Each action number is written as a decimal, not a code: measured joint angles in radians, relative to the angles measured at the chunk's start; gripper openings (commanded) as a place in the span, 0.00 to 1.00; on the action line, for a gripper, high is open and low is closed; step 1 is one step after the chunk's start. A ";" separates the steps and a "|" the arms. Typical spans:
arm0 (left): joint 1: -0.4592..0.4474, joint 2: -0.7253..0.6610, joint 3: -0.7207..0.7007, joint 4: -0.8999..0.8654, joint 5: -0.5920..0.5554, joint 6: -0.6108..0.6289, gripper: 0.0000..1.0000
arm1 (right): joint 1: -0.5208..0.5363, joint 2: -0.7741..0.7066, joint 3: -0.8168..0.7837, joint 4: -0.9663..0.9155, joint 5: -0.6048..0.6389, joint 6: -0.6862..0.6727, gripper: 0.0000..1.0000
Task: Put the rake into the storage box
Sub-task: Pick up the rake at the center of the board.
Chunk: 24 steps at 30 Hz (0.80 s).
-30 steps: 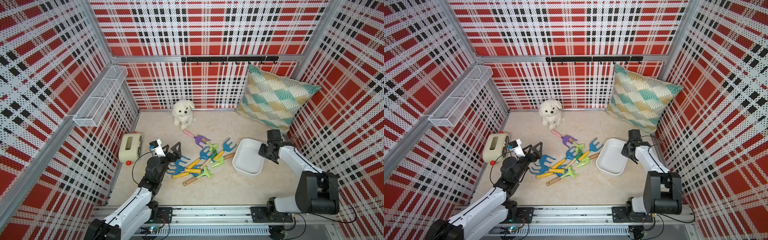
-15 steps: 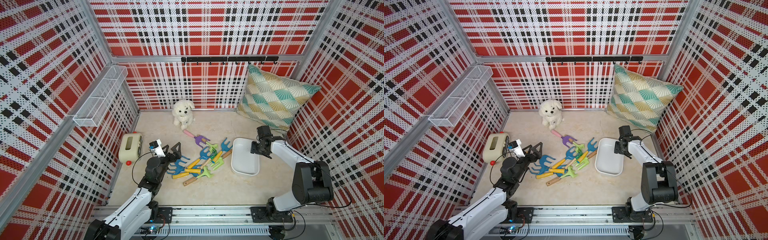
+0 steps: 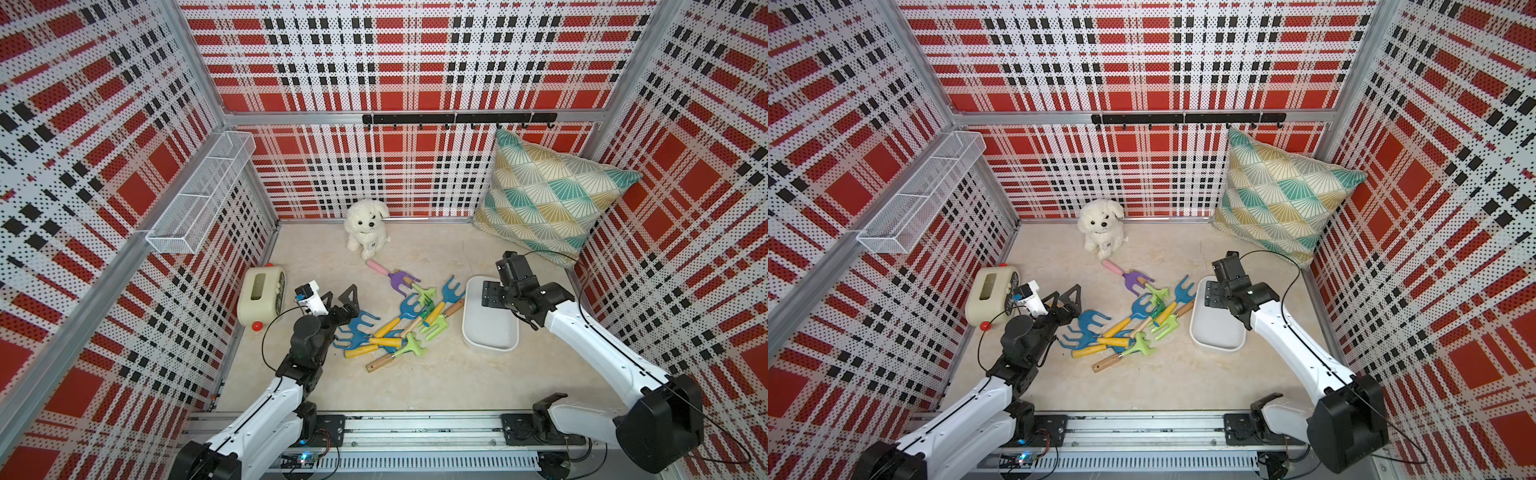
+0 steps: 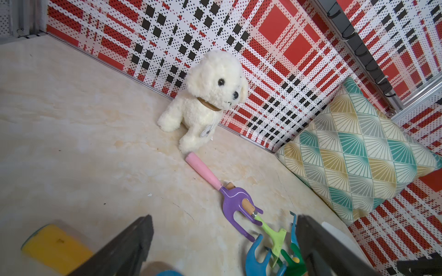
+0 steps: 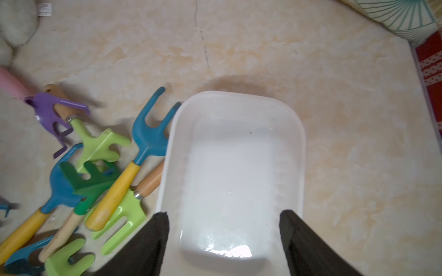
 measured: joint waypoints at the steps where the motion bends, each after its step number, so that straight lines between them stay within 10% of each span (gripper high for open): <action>1: 0.001 0.000 0.000 -0.002 -0.003 0.000 0.99 | 0.021 0.009 0.003 0.000 -0.003 0.015 0.79; 21: 0.015 -0.027 0.000 -0.023 -0.024 -0.002 0.99 | 0.245 0.381 0.127 0.093 -0.061 0.142 0.75; 24: 0.016 -0.030 0.000 -0.024 -0.024 -0.003 0.99 | 0.245 0.424 0.127 0.110 -0.073 0.161 0.58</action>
